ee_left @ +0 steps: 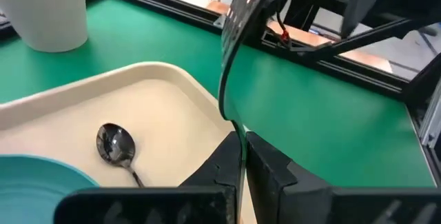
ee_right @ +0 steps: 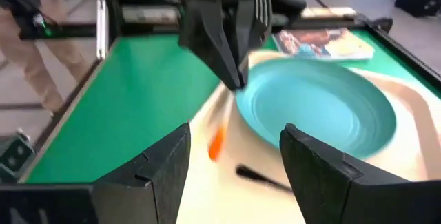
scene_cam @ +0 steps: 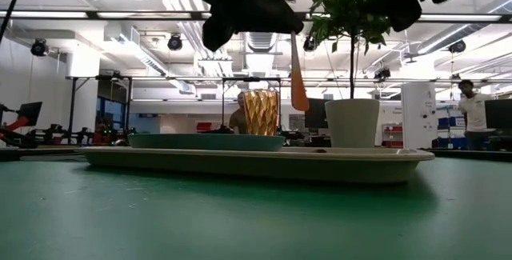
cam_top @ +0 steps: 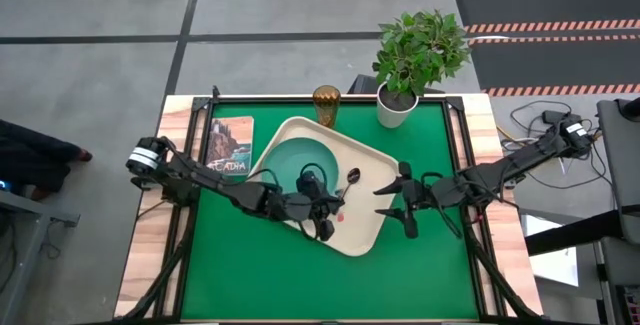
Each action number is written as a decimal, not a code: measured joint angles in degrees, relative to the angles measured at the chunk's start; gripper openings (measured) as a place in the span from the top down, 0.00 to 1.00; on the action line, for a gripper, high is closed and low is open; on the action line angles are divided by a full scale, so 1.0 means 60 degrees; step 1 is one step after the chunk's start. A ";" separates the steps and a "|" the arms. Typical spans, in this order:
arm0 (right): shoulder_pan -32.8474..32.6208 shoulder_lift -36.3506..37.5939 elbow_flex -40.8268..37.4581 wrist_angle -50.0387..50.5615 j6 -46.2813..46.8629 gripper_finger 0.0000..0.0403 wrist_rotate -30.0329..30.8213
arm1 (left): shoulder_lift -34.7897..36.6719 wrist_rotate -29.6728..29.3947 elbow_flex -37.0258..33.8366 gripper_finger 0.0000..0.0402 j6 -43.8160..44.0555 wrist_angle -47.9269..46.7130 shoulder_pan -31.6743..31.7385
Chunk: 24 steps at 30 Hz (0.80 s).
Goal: Pick and place plate/cup/fork/spoon on tray
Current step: Put the white orange fork on the right side of the black spoon
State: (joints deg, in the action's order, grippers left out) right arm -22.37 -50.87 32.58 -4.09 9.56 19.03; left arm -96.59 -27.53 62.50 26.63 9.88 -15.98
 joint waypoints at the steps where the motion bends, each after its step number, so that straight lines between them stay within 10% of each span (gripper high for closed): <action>1: -0.0004 0.0035 0.0000 0.0181 0.0000 0.48 -0.0004 | 0.0007 0.0068 -0.0001 1.00 0.0007 -0.0039 0.0033; 13: 0.0000 -0.0209 -0.0509 -0.1814 -0.0986 0.48 0.0080 | 0.0007 0.2287 -0.0069 1.00 0.1003 -0.0623 0.0490; 24: 0.0097 -0.1015 -0.0863 -0.4103 -0.1660 0.48 0.0082 | 0.0047 0.2230 -0.0047 1.00 0.0960 0.0530 0.0546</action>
State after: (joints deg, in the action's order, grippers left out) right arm -21.79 -56.96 27.40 -28.71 -0.40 19.52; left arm -96.31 -14.16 62.22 32.39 13.06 -12.71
